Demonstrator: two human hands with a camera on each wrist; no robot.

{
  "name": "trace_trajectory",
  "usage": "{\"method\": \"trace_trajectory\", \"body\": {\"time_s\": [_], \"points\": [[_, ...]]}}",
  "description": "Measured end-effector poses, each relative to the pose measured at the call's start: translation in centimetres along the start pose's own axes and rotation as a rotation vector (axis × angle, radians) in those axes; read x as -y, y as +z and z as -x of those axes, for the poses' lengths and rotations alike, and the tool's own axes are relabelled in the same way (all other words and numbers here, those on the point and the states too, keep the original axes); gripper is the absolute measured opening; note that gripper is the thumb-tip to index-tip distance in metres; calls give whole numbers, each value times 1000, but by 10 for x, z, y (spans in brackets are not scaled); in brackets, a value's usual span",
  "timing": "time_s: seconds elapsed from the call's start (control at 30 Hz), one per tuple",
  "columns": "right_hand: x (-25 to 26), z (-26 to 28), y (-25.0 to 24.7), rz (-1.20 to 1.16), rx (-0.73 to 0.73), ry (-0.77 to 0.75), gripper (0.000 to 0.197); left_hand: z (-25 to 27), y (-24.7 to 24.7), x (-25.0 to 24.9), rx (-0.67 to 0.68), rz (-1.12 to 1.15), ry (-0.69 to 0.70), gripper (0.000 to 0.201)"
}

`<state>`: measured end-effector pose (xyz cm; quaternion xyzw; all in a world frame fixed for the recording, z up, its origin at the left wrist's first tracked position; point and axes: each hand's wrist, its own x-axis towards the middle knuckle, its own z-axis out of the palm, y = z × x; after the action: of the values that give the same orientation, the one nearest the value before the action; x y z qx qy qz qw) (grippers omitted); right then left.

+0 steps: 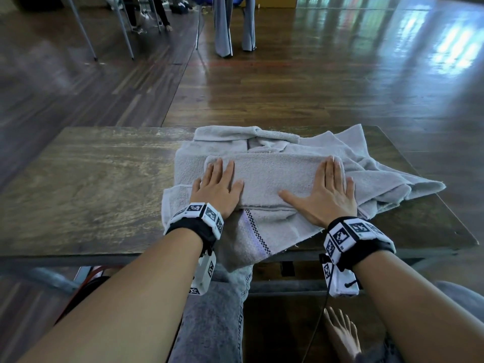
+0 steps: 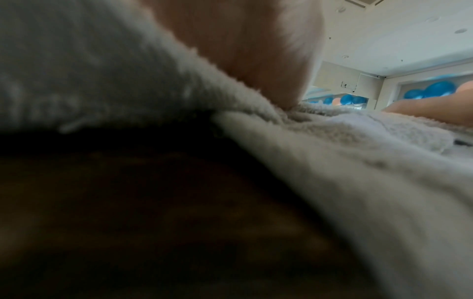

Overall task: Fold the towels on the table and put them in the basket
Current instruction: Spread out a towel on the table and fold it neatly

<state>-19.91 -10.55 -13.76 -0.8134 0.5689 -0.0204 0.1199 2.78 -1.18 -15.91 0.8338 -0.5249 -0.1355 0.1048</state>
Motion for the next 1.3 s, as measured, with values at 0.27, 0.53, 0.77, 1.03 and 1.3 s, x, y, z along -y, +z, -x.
{"method": "trace_trajectory", "body": {"time_s": [0.27,0.53,0.77,1.03,1.3], "points": [[25,-2,-4,-4,-171,-233,119,-2,0,2,31,21,-2,66],[39,-4,12,56,33,-336,103,7,-27,4,-51,20,-239,76],[36,-5,3,78,87,-370,98,10,-49,1,39,156,-442,51],[29,-2,-16,33,126,-408,86,8,-69,-14,-77,415,-395,56],[11,12,-53,-283,-22,-472,49,8,-125,-86,-117,331,-114,25]]}}
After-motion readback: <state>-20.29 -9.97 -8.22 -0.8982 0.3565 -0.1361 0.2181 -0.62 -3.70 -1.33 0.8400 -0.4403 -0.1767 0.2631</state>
